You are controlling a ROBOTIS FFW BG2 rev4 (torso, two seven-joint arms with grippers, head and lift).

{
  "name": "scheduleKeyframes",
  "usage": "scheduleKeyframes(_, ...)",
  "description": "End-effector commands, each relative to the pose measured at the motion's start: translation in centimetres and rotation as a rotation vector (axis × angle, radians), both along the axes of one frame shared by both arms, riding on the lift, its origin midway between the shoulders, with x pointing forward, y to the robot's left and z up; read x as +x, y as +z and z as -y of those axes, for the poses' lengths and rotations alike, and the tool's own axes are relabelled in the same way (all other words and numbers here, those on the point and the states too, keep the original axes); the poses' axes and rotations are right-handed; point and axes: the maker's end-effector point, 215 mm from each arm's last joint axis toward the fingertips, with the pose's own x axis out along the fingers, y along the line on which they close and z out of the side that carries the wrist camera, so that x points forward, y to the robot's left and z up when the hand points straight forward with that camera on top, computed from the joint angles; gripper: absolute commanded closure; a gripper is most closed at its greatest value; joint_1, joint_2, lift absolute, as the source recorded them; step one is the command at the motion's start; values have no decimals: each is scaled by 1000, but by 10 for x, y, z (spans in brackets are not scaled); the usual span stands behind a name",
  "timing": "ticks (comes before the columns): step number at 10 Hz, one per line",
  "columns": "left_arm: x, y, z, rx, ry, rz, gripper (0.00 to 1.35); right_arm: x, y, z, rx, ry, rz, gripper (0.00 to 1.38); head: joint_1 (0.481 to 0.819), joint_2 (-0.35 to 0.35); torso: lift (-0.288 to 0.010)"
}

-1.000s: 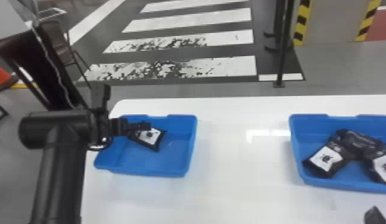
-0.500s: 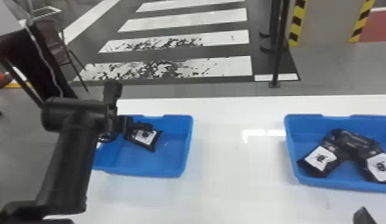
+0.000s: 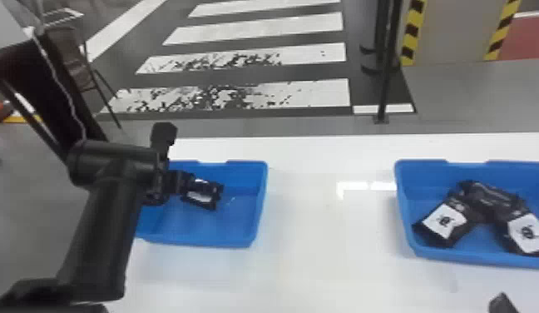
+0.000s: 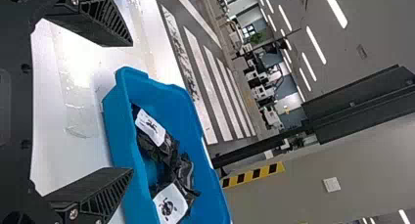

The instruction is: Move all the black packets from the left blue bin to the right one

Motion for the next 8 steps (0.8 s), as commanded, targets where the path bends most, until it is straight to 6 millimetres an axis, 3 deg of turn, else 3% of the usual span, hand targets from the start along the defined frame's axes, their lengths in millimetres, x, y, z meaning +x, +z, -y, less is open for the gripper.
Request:
scheduleKeyframes(1,1,3,0,-4,-6,3,1202,-2,0,0,8,-1,-2,116,695,217,-140)
scheduleKeyframes(3,-2,29,19,-69,-47,71,1202,-1,5,-1,12,2,7,116,695,210,-140)
scheduleKeyframes(5,-19,71,38,-135,-83,193,1202,2,11,-4,15,10,17,116,695,193,-140)
scheduleKeyframes(8,-41,128,120,-290,-230,392,1202,17,31,-32,44,109,55,116,695,163,-140)
